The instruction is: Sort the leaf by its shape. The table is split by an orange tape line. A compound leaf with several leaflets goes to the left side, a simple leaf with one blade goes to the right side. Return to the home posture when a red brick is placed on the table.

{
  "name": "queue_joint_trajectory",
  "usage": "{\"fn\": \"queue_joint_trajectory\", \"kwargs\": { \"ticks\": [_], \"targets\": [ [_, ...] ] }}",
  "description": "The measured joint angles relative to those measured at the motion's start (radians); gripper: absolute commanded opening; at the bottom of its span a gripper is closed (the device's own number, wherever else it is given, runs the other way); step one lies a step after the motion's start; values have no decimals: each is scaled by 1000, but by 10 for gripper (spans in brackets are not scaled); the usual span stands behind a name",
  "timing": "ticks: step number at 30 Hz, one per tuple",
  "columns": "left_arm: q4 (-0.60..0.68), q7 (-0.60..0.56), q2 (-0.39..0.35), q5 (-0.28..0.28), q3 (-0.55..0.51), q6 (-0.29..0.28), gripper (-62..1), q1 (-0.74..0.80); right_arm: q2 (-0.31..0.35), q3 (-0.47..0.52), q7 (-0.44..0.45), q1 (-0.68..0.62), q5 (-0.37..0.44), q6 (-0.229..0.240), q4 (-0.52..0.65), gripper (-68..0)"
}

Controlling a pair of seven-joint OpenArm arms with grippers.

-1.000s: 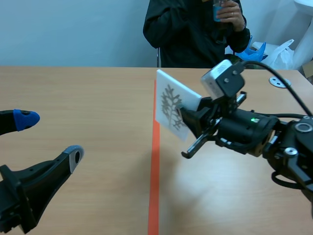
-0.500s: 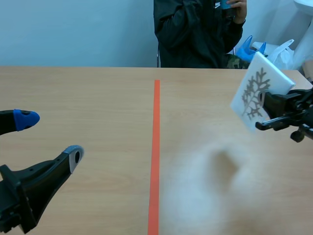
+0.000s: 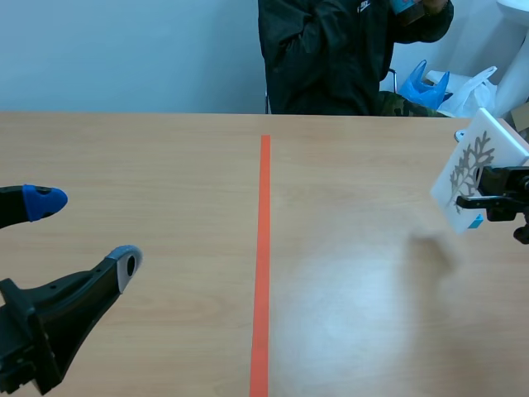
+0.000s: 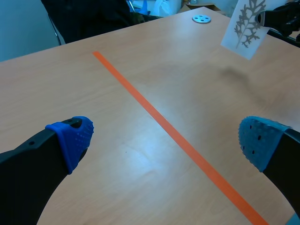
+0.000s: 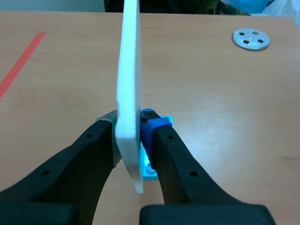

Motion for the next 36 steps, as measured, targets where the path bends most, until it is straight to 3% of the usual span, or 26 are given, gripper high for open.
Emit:
{"fn": "queue_joint_trajectory", "kwargs": {
  "ticks": [10, 17, 21, 25, 36],
  "targets": [
    [0, 0, 0, 0, 0, 0, 14, 0, 0, 0, 29, 173, 0, -4, -241, -662],
    [0, 0, 0, 0, 0, 0, 14, 0, 17, -3, 29, 249, -6, -8, -346, -662],
    [0, 0, 0, 0, 0, 0, 14, 0, 57, -36, 29, 256, -6, -51, -369, -662],
    [0, 1, 0, 0, 0, 0, 14, -14, 80, -53, 29, 256, -6, -56, -378, -662],
    [0, 0, 0, 0, 0, 0, 14, -22, 85, -55, 26, 253, -37, -109, -394, -662]
  ]
}}
